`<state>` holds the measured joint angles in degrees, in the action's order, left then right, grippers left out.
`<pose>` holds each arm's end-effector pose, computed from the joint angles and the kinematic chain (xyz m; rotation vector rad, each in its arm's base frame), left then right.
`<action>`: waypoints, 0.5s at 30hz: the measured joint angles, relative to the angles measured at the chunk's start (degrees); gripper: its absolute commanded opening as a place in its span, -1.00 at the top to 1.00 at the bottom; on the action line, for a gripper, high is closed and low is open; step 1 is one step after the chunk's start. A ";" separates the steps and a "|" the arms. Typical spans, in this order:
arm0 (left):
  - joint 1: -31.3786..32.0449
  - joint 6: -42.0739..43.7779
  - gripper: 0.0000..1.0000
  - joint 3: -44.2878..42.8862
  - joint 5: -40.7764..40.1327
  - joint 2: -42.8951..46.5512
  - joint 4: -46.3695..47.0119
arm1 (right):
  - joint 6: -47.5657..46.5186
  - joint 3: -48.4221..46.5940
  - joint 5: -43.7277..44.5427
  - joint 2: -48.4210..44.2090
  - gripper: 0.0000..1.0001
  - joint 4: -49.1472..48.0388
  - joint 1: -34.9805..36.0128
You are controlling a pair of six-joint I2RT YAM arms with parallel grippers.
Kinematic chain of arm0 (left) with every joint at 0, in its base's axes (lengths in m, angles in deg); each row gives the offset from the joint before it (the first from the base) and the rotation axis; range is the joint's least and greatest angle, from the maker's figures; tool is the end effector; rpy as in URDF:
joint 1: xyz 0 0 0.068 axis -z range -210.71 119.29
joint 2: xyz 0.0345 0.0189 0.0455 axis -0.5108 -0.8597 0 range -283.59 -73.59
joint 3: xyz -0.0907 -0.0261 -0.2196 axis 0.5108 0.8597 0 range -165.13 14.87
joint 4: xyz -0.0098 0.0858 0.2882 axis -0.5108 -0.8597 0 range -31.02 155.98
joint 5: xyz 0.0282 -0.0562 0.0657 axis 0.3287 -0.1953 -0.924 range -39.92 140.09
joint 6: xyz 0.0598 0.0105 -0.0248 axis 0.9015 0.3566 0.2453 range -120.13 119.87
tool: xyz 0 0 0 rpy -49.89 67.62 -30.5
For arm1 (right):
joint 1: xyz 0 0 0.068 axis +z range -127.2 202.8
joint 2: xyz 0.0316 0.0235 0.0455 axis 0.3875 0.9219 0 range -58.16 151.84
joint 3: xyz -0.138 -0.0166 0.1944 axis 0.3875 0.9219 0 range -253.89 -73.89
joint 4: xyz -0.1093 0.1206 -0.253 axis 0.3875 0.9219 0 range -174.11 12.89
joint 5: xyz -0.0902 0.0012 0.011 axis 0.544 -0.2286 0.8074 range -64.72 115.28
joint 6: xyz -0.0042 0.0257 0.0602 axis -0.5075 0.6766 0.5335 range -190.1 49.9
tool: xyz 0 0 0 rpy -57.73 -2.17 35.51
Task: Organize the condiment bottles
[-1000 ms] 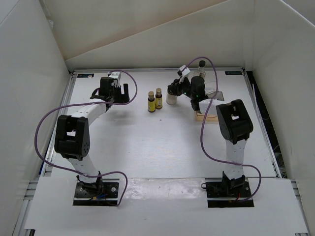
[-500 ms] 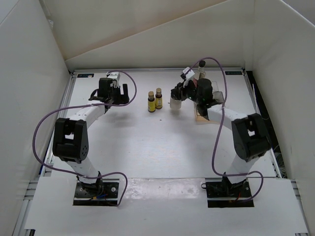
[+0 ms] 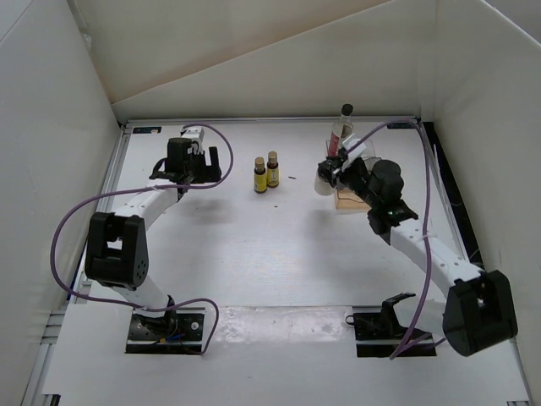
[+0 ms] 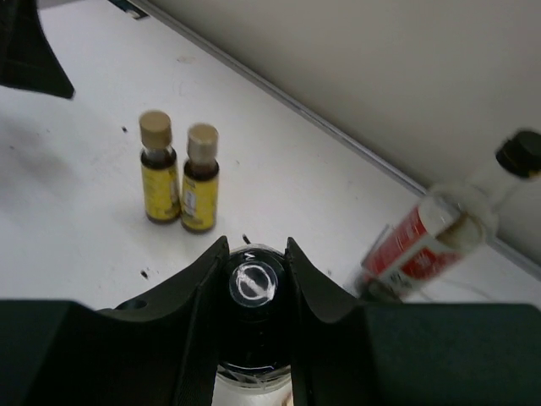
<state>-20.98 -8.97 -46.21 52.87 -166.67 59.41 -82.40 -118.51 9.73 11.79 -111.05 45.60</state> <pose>0.3991 -0.0710 0.1627 0.0439 2.2526 -0.2291 0.3172 0.1485 0.2635 -0.6702 1.4024 0.3543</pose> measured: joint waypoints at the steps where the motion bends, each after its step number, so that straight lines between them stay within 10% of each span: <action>1: 0.15 -0.07 -0.99 0.09 0.02 0.11 0.20 | -0.20 1.64 0.52 -1.60 1.00 0.13 -0.61; 15: 1.81 -0.13 -0.99 0.17 0.00 0.17 0.55 | 1.44 10.80 3.34 -1.73 1.00 -3.85 -14.05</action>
<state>-19.16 -9.10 -46.04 52.87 -166.50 59.96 -80.96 -107.72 13.08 10.07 -114.89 31.55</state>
